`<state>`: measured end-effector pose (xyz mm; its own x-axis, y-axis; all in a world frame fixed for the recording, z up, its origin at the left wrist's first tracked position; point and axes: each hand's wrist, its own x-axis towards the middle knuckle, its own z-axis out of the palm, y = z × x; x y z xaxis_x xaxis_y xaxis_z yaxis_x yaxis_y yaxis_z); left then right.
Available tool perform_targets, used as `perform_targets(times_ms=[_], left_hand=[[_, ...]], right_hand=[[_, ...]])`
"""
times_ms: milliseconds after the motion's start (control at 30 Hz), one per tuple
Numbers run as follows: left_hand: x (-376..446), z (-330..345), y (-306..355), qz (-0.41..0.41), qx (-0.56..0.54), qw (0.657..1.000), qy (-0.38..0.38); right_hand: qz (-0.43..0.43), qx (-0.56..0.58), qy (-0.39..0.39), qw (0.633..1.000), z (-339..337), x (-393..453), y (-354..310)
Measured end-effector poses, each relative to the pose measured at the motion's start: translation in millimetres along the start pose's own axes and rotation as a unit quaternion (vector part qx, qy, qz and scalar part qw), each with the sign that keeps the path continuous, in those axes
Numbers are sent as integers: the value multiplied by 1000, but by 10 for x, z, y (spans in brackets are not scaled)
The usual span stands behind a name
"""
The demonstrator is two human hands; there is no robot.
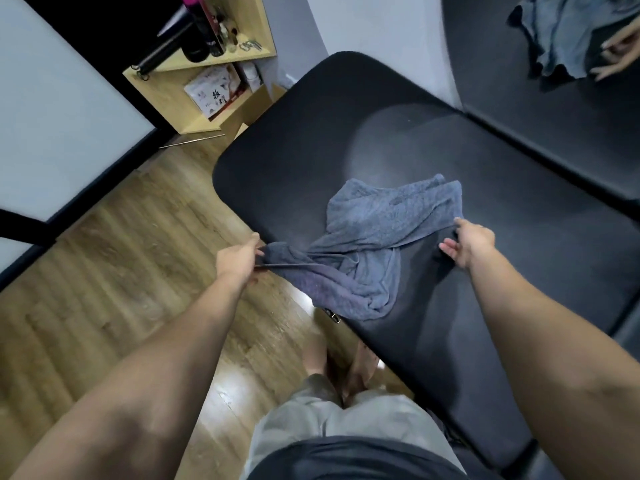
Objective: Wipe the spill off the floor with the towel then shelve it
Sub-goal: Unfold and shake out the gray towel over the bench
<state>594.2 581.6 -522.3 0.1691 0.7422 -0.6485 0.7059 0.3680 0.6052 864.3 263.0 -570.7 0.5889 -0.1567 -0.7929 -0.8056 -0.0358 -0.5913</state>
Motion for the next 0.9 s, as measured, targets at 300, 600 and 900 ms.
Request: perform_targets(times_ms=[300, 600, 900], left_hand=[[-12, 72, -81, 29, -11, 999, -31], [9, -34, 97, 31, -138, 990, -8], [-238, -372, 942, 99, -269, 958, -21]], right_hand=[[23, -121, -32, 992, 200, 26, -109], [-82, -64, -16, 994, 308, -141, -274], [-157, 171, -133, 964, 605, -865, -1475]])
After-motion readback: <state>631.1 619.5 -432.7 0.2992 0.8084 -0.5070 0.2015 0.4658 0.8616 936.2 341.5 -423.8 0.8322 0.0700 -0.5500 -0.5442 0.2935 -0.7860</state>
